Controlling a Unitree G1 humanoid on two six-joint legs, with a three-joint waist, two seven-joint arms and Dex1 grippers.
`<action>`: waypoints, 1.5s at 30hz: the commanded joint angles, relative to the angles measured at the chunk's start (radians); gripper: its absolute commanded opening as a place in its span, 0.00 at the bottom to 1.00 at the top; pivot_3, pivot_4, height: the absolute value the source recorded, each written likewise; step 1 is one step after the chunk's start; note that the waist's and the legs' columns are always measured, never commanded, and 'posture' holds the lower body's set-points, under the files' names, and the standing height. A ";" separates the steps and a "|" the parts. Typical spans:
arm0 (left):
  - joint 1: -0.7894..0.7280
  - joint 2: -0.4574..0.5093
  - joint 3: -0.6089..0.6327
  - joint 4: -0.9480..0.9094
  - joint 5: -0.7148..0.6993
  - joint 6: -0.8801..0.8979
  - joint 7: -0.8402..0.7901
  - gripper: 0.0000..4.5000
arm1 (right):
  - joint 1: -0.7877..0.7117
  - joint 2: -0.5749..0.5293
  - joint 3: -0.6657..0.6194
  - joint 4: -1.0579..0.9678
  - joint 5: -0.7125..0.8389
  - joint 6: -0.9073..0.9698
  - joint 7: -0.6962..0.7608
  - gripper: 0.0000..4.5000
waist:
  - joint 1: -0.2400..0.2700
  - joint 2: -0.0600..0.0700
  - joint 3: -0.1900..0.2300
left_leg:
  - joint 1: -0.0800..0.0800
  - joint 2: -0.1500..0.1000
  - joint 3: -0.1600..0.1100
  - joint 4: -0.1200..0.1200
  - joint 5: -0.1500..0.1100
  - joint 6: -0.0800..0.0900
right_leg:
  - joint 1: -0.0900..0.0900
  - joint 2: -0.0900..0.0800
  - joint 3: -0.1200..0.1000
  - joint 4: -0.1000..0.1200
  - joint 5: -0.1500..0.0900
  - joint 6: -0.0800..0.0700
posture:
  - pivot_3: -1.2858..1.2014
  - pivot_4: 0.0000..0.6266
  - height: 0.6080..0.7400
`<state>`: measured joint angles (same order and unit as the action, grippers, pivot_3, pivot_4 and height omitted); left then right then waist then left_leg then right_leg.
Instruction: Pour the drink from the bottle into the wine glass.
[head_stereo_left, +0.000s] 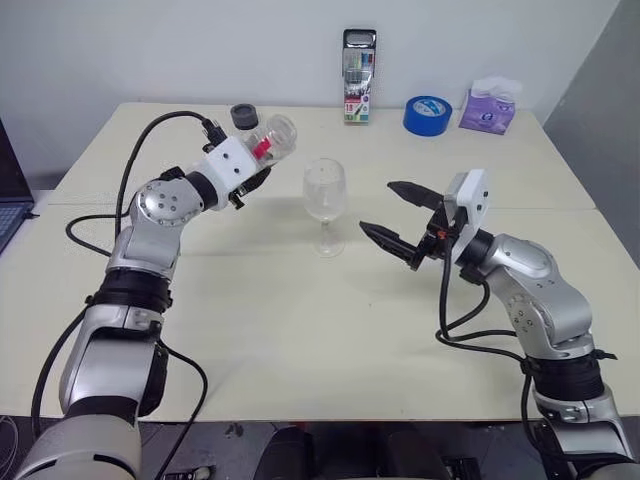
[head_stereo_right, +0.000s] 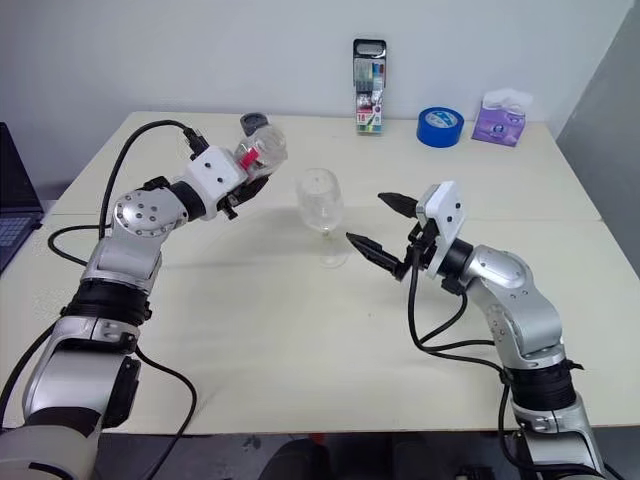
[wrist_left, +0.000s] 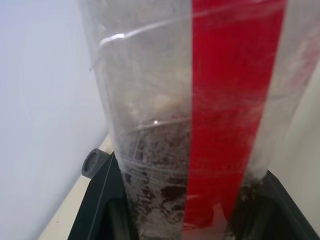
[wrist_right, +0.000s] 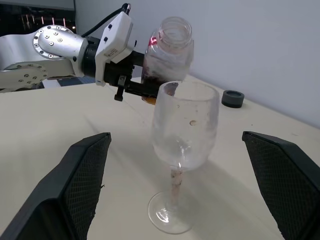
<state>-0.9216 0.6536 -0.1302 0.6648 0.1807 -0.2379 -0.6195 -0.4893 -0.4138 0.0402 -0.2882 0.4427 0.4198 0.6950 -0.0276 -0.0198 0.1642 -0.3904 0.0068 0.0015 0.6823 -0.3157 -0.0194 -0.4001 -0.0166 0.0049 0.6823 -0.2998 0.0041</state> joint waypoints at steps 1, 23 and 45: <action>-0.068 0.026 -0.016 0.034 0.055 -0.096 0.031 0.39 | -0.017 0.007 -0.010 -0.035 -0.007 -0.027 -0.013 1.00 | 0.000 0.000 0.000 | -0.004 0.000 0.000 0.001 0.000 0.000 | -0.004 0.000 0.000 0.001 0.000 0.000 | 0.52 0.24 1.00; -0.278 0.090 -0.165 0.277 0.354 -0.381 0.206 0.39 | 0.015 0.038 0.008 -0.060 -0.021 -0.023 -0.036 1.00 | -0.001 0.000 0.000 | -0.011 -0.001 0.000 0.015 0.000 0.000 | -0.011 0.000 0.000 0.015 0.000 0.000 | 0.52 0.24 1.00; -0.439 0.084 -0.280 0.403 0.510 -0.471 0.333 0.39 | 0.006 0.049 0.007 -0.055 -0.010 -0.018 -0.046 1.00 | -0.001 0.000 0.000 | -0.010 -0.001 0.001 0.015 0.000 0.000 | -0.011 0.000 0.000 0.015 0.000 0.000 | 0.52 0.24 1.00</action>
<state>-1.3119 0.7208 -0.4108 1.0720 0.6869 -0.6933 -0.3143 -0.4701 -0.3699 0.0598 -0.3078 0.4177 0.4111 0.6503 -0.0288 -0.0199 0.1641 -0.4008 0.0059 0.0024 0.6973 -0.3156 -0.0195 -0.4113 -0.0171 0.0056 0.6975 -0.2998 0.0044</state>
